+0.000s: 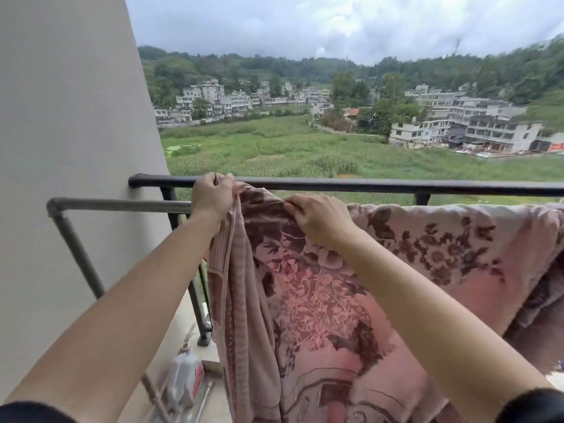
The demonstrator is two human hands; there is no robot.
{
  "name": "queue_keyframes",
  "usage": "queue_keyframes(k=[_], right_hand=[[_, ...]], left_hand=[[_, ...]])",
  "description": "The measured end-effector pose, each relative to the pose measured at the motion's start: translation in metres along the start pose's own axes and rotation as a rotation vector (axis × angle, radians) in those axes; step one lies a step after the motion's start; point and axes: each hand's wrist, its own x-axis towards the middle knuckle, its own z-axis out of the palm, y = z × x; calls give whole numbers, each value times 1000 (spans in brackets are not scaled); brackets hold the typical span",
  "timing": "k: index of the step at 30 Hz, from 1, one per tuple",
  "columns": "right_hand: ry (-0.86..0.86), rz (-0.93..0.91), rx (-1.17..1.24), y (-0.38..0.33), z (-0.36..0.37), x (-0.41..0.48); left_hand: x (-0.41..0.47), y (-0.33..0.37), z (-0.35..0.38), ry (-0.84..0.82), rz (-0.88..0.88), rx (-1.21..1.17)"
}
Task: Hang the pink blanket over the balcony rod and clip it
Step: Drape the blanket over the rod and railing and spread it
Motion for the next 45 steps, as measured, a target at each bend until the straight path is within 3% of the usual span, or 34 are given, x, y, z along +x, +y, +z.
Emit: queue_keyframes(k=[3,6,9,13,16,18,20,24,27,29,31,36,39,45], right_hand=[[124,73,-47,0,12,4],[144,209,-23,-9,18,15],[163,319,-21,-31,27,26],[279,181,29,-79,43,41],[154,17,160,-129,58,62],[40,-102,91,-153,70,74],[30,-175,-17,-156,74,83],[278,41,-34,-125,50,105],[453,262,2,-102,30,115],[361,313,-67,-107,31,120],[236,226,-74,-130,41,120],[-52,-86,84,-206,91,116],[-204,-137,-99,-209,105,120],[-132,-27,-393,-175,96,117]], left_hand=[[36,-23,-58,155,-31,109],[61,-47,-113,300,-84,287],[69,-67,-144,337,-136,426],[69,-81,-150,267,-70,417],[64,-86,-146,197,16,397],[65,-89,-149,161,99,408],[73,-91,-161,143,133,385],[117,-116,-223,367,-36,214],[137,-138,-270,449,-184,275],[142,-145,-279,394,-183,325],[141,-144,-273,313,-143,274],[138,-145,-257,79,-155,16],[143,-141,-263,-15,-197,-255],[181,-125,-308,335,-84,-256]])
